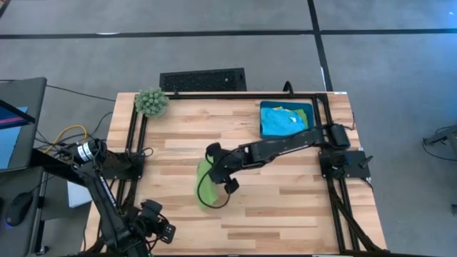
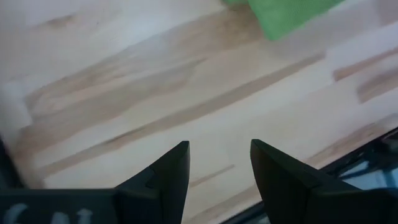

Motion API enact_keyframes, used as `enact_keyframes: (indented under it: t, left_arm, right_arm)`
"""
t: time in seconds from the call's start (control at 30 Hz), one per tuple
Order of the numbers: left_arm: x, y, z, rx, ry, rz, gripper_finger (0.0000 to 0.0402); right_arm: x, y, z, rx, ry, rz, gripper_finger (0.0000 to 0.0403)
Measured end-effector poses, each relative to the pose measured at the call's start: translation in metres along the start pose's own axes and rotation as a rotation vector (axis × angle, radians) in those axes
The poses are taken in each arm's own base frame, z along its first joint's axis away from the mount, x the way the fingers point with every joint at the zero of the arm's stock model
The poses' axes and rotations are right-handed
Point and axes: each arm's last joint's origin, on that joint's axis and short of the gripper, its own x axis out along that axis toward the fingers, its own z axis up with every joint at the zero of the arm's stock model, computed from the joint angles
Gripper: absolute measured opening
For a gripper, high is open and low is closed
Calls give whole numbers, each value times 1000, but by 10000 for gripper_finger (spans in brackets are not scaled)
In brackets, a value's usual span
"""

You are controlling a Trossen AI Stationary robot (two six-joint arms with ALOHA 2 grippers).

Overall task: Fold microfiber towels
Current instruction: Fold the green microfiber cloth

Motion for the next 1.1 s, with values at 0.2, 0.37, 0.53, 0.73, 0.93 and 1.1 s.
enact_keyframes:
  t: [0.2, 0.37, 0.53, 0.73, 0.93, 1.1]
  left_arm:
    - [5, -10, 13, 22, -105, -63, 162]
    - [13, -22, 31, 92, -145, -44, 162]
    - [23, -34, 52, 192, -158, 2, 162]
    - [34, -47, 81, 266, -183, 54, 162]
    - [44, -58, 113, 316, -224, 99, 162]
    - [41, -70, 141, 392, -237, 109, 162]
  right_arm:
    - [-40, -20, 0, 69, 51, -105, 1]
    - [-77, -36, -6, 160, 108, -177, 1]
    - [-116, -51, -11, 189, 148, -303, 1]
    - [-165, -69, -30, 311, 221, -418, 1]
    - [-208, -81, -56, 458, 352, -575, 1]
    - [-241, -87, -79, 566, 449, -676, 0]
